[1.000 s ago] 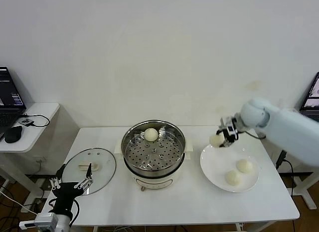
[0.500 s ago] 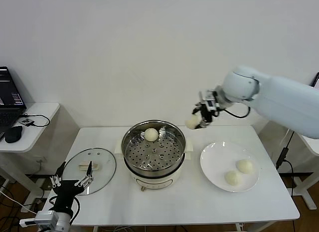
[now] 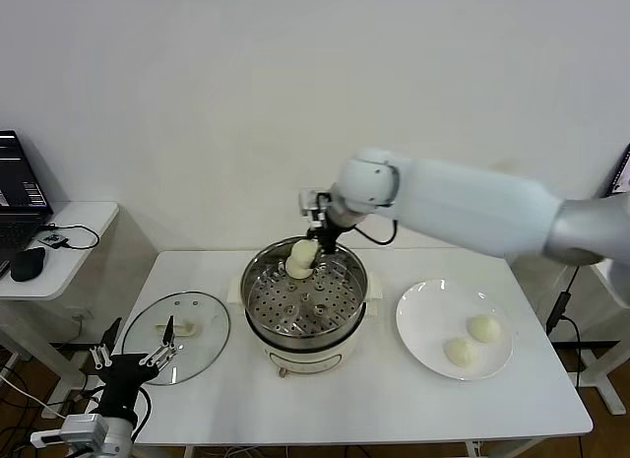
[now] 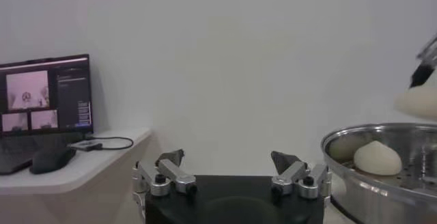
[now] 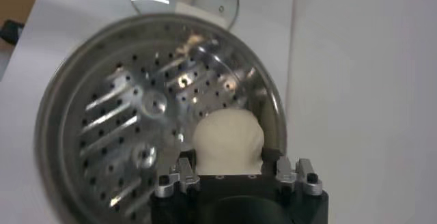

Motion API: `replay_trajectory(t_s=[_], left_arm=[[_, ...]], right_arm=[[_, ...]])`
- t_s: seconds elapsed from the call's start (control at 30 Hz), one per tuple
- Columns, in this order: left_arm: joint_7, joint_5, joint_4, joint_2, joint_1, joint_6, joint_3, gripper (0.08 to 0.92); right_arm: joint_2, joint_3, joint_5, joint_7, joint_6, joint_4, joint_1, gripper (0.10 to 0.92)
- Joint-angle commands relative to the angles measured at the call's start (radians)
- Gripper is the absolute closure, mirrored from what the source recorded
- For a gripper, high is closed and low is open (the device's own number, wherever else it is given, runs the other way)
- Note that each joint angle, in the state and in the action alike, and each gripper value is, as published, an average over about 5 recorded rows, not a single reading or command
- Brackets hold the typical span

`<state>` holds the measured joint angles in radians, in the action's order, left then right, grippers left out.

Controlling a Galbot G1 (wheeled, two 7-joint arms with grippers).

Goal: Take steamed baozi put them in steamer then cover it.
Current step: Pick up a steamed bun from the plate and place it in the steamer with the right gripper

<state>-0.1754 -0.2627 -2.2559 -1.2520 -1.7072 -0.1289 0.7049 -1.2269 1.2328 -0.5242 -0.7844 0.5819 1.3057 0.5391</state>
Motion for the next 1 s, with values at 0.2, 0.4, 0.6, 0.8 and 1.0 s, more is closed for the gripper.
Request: replay_trajectory(t_s=[0.2, 0.4, 0.6, 0.8, 1.0], left_arm=[[0.001, 0.002, 0.001, -0.003, 0.006, 0.000, -0.006, 0.177], [0.001, 0.001, 0.002, -0.002, 0.006, 0.001, -0.004, 0.177], [0.001, 0.001, 0.003, -0.002, 0.006, 0.002, -0.003, 0.177], [0.001, 0.001, -0.002, -0.002, 0.003, 0.001, -0.002, 0.177], [0.001, 0.001, -0.007, -0.004, 0.005, 0.001, -0.004, 0.177]], right_arm=[[-0.174, -0.015, -0.009, 0.047, 0.047, -0.134, -0.134, 0.420], [-0.199, -0.015, 0.000, 0.044, 0.055, -0.158, -0.153, 0.415], [-0.201, -0.013, 0.018, 0.047, 0.060, -0.168, -0.158, 0.413], [-0.152, -0.024, 0.023, 0.004, 0.074, -0.117, -0.123, 0.308], [-0.021, -0.016, 0.072, -0.135, 0.064, -0.008, 0.022, 0.208]])
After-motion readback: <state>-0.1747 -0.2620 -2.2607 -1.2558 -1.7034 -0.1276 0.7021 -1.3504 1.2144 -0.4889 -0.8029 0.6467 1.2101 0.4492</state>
